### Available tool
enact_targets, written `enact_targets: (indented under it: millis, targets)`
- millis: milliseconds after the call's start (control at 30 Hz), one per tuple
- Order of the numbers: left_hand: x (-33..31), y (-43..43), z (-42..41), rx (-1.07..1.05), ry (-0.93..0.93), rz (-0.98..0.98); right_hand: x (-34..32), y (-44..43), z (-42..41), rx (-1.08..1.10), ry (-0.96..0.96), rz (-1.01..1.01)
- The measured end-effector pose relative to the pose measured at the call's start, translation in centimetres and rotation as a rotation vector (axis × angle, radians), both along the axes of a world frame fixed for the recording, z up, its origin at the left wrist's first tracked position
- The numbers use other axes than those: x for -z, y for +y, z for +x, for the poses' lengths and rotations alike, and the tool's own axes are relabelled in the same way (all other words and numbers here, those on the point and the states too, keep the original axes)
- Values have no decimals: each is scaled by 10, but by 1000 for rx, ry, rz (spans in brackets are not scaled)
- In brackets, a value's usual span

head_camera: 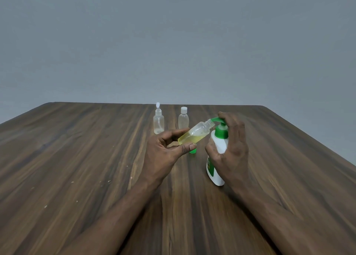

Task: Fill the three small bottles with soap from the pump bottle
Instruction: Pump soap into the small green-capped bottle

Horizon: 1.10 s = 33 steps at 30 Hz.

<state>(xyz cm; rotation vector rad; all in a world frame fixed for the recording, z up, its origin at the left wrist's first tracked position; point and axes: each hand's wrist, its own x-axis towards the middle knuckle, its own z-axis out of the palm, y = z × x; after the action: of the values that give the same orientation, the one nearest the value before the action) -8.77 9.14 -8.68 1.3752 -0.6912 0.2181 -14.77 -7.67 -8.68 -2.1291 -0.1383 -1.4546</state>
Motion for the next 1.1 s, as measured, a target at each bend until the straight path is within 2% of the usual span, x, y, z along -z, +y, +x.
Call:
enact_targets:
  millis: [1100]
  targets:
    - [-1,0,-5,1,11,6,0,1,-1,-8,6,26]
